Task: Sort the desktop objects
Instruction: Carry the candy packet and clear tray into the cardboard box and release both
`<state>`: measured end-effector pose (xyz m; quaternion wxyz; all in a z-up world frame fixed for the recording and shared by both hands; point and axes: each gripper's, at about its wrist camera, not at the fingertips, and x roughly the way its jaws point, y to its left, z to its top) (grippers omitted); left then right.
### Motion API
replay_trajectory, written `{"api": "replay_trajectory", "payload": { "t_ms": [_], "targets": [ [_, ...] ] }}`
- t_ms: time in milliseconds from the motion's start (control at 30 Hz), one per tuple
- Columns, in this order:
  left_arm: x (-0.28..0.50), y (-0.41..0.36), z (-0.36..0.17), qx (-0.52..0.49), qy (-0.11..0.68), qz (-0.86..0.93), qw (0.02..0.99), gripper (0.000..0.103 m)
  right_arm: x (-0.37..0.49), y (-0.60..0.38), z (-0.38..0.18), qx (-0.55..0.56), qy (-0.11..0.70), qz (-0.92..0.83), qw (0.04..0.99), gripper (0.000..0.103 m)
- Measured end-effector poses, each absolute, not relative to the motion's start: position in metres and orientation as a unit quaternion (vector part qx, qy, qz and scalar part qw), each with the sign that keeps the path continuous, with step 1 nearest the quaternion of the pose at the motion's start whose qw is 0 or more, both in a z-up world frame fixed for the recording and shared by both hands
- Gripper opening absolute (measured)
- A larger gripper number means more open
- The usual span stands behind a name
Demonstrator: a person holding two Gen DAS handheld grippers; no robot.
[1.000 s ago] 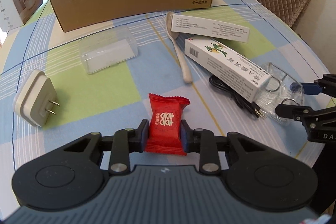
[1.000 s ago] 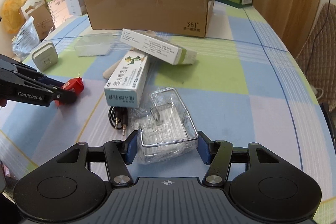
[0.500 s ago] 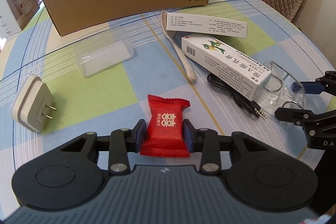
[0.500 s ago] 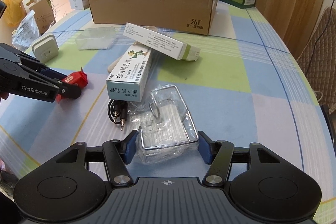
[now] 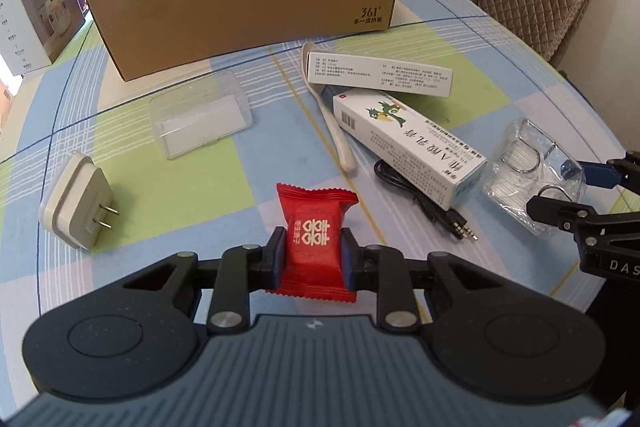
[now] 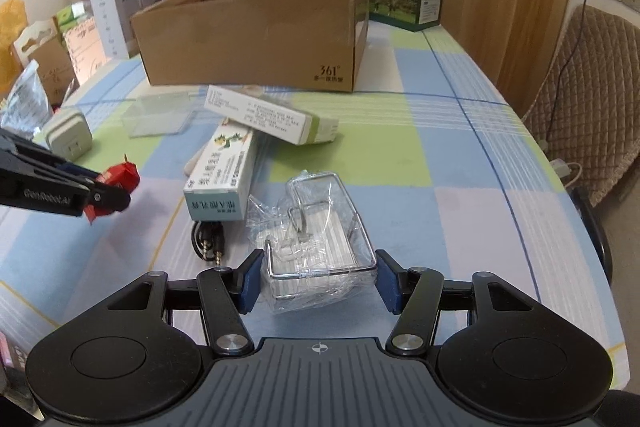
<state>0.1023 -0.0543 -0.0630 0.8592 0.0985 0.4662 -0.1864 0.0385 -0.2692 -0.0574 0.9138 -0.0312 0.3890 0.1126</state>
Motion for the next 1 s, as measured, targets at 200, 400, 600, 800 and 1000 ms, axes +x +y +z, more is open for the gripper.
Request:
{"api": "replay_trajectory", "payload": {
  "t_ms": [200, 400, 600, 800, 1000],
  "targets": [
    [0.105, -0.056, -0.043, 0.077, 0.452, -0.186, 0.869, 0.022, 0.034, -0.267, -0.035, -0.033, 0.365, 0.107, 0.924, 0.054],
    [0.110, -0.068, -0.024, 0.067, 0.441, -0.184, 0.876, 0.022, 0.041, -0.270, -0.012, -0.031, 0.351, 0.098, 0.931, 0.054],
    [0.114, -0.075, -0.015, 0.058, 0.438, -0.186, 0.878, 0.022, 0.057, -0.273, -0.002, -0.030, 0.351, 0.096, 0.931, 0.054],
    [0.118, -0.073, -0.007, 0.045, 0.432, -0.179, 0.883, 0.022, 0.069, -0.267, 0.010, -0.009, 0.351, 0.100, 0.931, 0.054],
    [0.118, -0.061, -0.002, 0.036, 0.424, -0.168, 0.889, 0.022, 0.078, -0.256, 0.010, -0.016, 0.350, 0.107, 0.931, 0.054]
  ]
}}
